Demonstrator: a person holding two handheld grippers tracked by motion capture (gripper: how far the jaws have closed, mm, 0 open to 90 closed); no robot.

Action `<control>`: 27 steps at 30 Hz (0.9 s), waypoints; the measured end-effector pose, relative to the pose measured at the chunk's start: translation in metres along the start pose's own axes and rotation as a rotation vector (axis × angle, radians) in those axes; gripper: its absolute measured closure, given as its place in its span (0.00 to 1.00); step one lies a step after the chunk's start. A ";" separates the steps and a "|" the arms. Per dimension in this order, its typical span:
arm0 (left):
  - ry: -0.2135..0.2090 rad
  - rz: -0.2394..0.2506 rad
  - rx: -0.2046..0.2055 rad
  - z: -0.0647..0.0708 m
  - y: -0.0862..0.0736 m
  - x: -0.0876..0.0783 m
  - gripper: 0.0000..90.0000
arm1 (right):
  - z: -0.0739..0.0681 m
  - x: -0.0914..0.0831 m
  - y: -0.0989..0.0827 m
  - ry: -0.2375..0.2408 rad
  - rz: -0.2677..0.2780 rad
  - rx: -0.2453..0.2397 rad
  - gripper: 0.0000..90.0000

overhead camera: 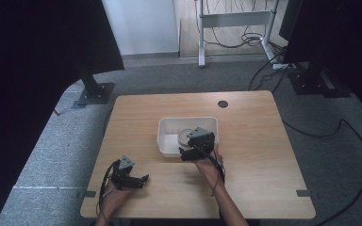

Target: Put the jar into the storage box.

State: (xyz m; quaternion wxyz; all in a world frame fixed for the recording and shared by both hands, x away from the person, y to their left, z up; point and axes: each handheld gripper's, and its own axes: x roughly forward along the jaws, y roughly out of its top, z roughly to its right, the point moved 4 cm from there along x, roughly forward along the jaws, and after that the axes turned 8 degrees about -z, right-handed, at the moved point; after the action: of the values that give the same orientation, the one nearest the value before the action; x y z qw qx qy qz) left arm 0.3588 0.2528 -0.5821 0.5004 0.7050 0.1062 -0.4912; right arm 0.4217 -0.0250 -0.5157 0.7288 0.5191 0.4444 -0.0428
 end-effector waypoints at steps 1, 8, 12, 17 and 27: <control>0.000 0.000 0.000 0.000 0.000 0.000 0.01 | -0.001 -0.001 0.000 0.003 0.001 -0.004 0.02; 0.000 -0.002 0.003 0.000 0.000 0.000 0.01 | -0.003 -0.008 -0.005 0.022 0.003 -0.028 0.02; 0.001 -0.003 0.003 0.000 0.000 0.000 0.01 | -0.002 -0.010 -0.009 0.029 -0.003 -0.049 0.03; 0.000 -0.003 0.003 0.000 0.000 0.000 0.01 | -0.002 -0.013 -0.013 0.041 -0.004 -0.065 0.03; 0.000 -0.002 0.002 0.000 0.000 0.000 0.01 | -0.001 -0.021 -0.022 0.056 0.012 -0.072 0.03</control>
State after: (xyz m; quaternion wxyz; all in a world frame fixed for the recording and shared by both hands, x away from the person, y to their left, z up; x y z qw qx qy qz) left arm 0.3587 0.2529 -0.5820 0.4993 0.7053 0.1066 -0.4918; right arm 0.3966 -0.0428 -0.5173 0.7346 0.4961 0.4628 -0.0077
